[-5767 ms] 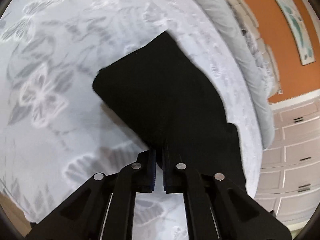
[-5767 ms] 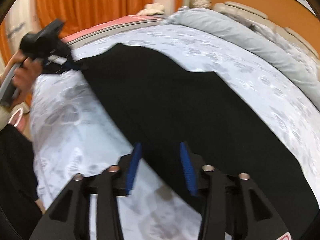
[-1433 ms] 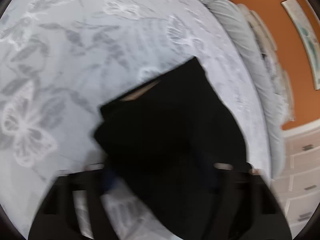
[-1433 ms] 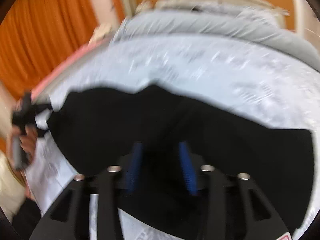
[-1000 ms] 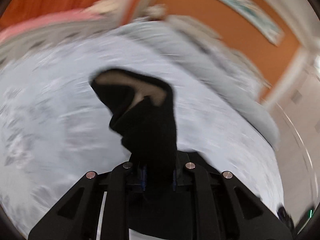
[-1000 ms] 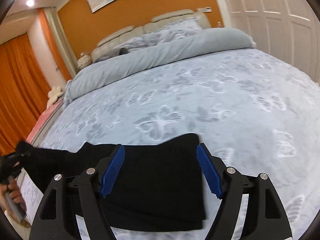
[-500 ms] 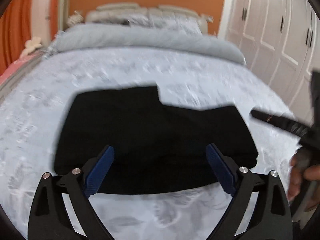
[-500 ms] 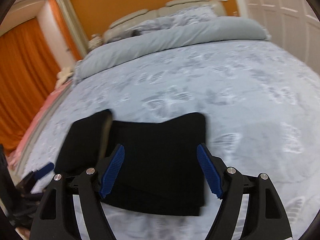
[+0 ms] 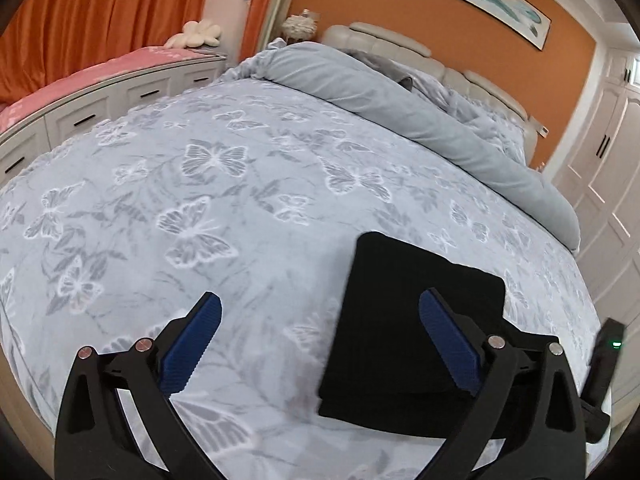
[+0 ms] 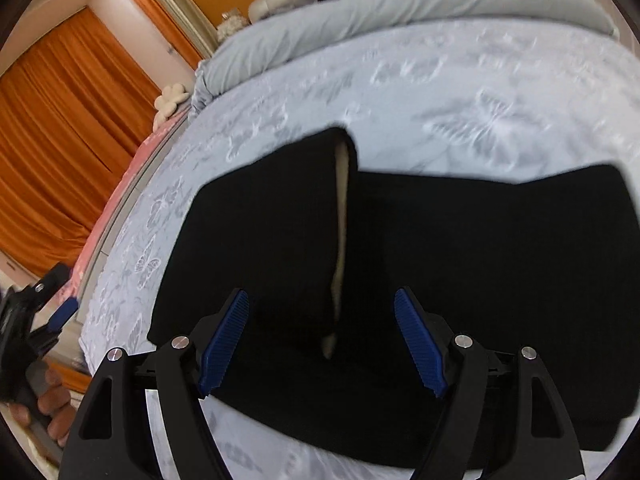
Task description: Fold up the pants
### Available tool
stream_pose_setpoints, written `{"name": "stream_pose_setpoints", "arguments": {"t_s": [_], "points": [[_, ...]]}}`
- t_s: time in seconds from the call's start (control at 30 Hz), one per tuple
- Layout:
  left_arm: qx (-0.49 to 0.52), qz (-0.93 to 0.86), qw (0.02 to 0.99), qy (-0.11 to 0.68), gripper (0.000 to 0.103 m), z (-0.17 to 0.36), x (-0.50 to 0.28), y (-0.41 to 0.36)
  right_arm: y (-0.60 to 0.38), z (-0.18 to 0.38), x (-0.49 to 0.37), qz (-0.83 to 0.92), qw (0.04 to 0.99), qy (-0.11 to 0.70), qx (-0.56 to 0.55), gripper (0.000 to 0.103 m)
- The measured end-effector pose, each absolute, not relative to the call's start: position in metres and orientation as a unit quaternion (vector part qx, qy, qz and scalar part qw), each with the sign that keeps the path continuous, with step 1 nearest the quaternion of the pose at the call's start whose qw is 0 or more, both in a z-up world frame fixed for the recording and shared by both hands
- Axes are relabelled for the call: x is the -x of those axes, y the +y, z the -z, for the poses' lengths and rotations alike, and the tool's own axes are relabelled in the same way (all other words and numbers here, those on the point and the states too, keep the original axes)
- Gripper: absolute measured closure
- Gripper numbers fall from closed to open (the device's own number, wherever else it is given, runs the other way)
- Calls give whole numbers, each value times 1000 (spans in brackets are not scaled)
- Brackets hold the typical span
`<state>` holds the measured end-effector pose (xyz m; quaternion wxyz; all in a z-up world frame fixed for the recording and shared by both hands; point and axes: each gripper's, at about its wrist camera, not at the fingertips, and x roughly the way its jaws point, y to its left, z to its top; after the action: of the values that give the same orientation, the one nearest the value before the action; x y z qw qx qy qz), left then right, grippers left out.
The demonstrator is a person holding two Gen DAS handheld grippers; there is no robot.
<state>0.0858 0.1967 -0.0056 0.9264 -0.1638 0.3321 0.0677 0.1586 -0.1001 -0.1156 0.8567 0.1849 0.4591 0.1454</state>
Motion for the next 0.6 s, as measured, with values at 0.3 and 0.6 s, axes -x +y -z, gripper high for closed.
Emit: {"name": "stream_pose_setpoints", "arguments": {"t_s": [0.3,0.6], "points": [[109,-22,935,336,5,8,-77,188,-87,66,-152,-190,878,402,-175,94],[75,33,926,369,5,23,-92,131,-170,63,-132,-107,891,421,-130,73]]}}
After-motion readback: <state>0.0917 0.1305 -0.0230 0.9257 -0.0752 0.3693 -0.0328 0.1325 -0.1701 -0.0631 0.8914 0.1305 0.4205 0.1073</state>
